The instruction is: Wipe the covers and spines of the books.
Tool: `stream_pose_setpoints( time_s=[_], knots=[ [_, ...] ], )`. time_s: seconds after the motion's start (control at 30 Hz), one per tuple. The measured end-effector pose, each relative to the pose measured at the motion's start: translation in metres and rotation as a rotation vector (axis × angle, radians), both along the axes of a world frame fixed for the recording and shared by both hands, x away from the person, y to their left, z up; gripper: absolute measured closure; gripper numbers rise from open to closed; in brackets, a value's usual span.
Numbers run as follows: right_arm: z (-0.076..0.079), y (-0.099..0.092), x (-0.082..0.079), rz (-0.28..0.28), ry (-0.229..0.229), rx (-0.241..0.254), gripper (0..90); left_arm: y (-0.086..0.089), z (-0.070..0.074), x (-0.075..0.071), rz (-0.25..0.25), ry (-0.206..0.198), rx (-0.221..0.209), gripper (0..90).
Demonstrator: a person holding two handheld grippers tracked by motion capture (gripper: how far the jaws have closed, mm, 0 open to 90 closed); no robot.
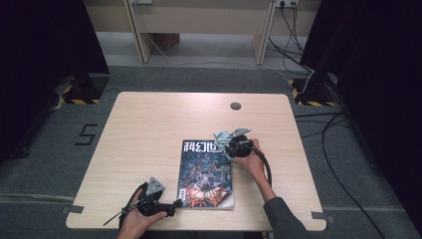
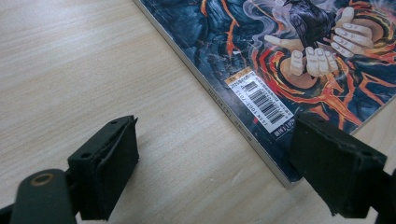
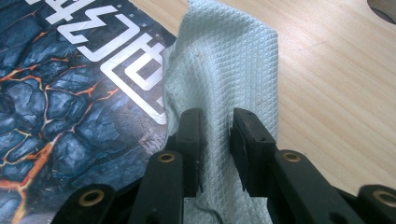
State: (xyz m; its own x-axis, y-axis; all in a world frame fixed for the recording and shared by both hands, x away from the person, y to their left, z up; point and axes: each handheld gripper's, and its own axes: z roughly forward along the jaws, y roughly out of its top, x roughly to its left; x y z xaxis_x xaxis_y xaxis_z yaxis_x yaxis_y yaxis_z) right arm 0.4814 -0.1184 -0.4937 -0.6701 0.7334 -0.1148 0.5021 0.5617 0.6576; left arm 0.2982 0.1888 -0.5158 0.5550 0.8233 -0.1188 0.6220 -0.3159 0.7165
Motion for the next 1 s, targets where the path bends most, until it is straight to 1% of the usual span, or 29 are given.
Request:
stream_pose_setpoints(
  time_s=[0.1,0.13,0.17,0.2,0.23,0.27,0.33,0.37,0.4,0.43,0.47,0.5,0.53,0.57,0.6,0.67,0.73,0.77,0.83,0.87,1.0],
  knots=[
    [0.0,0.002,-0.001,-0.002,-0.006,-0.009,74.2,0.0,0.0,0.0,0.0,0.001,-0.002,14.7],
    [0.0,0.003,-0.002,0.005,-0.018,-0.025,74.8,0.0,0.0,0.0,0.0,0.002,-0.002,14.6],
    [0.001,0.008,-0.005,0.007,-0.034,-0.053,74.8,0.0,0.0,0.0,0.0,0.001,-0.002,14.7],
    [0.001,0.008,-0.005,0.007,-0.034,-0.053,74.8,0.0,0.0,0.0,0.0,0.001,-0.002,14.7],
    [0.001,0.013,-0.008,0.031,-0.048,-0.08,74.6,0.0,0.0,0.0,0.0,0.001,0.001,14.7],
    [0.001,0.016,-0.01,0.039,-0.045,-0.079,74.6,0.0,0.0,0.001,-0.002,0.004,0.001,14.7],
    [0.001,0.024,-0.014,0.065,-0.055,-0.1,74.8,0.0,0.0,0.001,0.0,0.002,-0.003,14.7],
    [0.001,0.024,-0.014,0.065,-0.055,-0.1,74.8,0.0,0.0,0.001,0.0,0.002,-0.003,14.7],
    [0.001,0.033,-0.019,0.109,-0.047,-0.086,75.1,0.0,0.0,0.0,0.0,0.002,0.001,14.8],
    [0.001,0.037,-0.021,0.121,-0.043,-0.079,75.1,0.0,0.0,0.0,0.0,0.002,0.001,14.9],
    [0.001,0.037,-0.021,0.121,-0.043,-0.079,75.1,0.0,0.0,0.0,-0.001,0.002,0.002,14.9],
    [0.001,0.041,-0.023,0.133,-0.04,-0.075,75.1,0.0,0.001,0.0,-0.001,0.003,0.007,14.9],
    [0.001,0.051,-0.028,0.168,-0.035,-0.074,75.1,0.0,0.0,0.0,0.0,0.002,-0.001,14.8],
    [0.001,0.055,-0.029,0.183,-0.028,-0.066,75.1,0.0,0.0,0.0,0.0,0.001,0.003,14.8],
    [0.001,0.058,-0.031,0.194,-0.029,-0.064,75.1,0.0,0.0,0.0,0.0,0.001,0.003,14.9],
    [0.001,0.063,-0.032,0.206,-0.036,-0.079,75.1,0.0,0.0,0.0,0.001,0.003,-0.002,14.8],
    [0.001,0.063,-0.031,0.202,-0.031,-0.075,74.9,0.0,0.0,0.0,0.0,0.002,-0.002,14.7],
    [0.0,0.062,-0.027,0.193,-0.021,-0.056,74.5,0.0,0.0,0.0,0.002,0.001,-0.001,14.7],
    [0.0,0.061,-0.025,0.184,-0.021,-0.05,74.5,0.0,0.0,0.0,0.002,0.001,0.0,14.7],
    [0.0,0.061,-0.017,0.161,-0.028,-0.057,74.5,0.0,0.0,0.0,0.001,0.001,-0.002,14.6],
    [0.0,0.065,-0.004,0.127,-0.023,-0.05,74.6,0.0,0.0,0.0,0.001,0.001,-0.001,14.6]
  ],
)
